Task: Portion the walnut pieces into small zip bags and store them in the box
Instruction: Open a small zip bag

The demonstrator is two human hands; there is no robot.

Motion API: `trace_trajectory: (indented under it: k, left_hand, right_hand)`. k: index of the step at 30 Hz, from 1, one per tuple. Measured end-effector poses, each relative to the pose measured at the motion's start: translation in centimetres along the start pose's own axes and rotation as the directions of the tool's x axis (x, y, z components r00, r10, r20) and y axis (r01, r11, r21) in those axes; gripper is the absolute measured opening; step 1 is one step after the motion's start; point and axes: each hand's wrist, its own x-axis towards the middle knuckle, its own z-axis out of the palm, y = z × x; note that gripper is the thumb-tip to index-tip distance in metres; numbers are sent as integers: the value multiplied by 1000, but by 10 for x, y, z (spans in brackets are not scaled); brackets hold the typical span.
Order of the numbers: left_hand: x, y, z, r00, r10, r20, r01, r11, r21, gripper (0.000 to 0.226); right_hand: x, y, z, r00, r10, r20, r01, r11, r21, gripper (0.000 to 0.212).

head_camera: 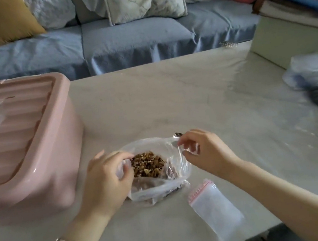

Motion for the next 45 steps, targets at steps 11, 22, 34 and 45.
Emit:
trace_trajectory:
  k: [11, 22, 34, 45]
  left_hand:
    - [-38, 60, 16, 998, 13, 58, -1, 978, -207, 25]
    - [-50, 73, 32, 955, -115, 275, 172, 966, -194, 21]
    - [-32, 88, 24, 879, -275, 389, 416, 841, -346, 29]
    - [-3, 101, 6, 818, -391, 421, 574, 537, -618, 28]
  right_hand:
    - [-63, 38, 48, 772, 598, 216, -525, 791, -314, 69]
    - [-53, 55, 34, 927, 366, -85, -369, 929, -23, 30]
    - [-55, 59, 6, 903, 414, -111, -404, 909, 106, 25]
    - [-53, -37, -50, 901, 432, 40, -277, 503, 818, 17]
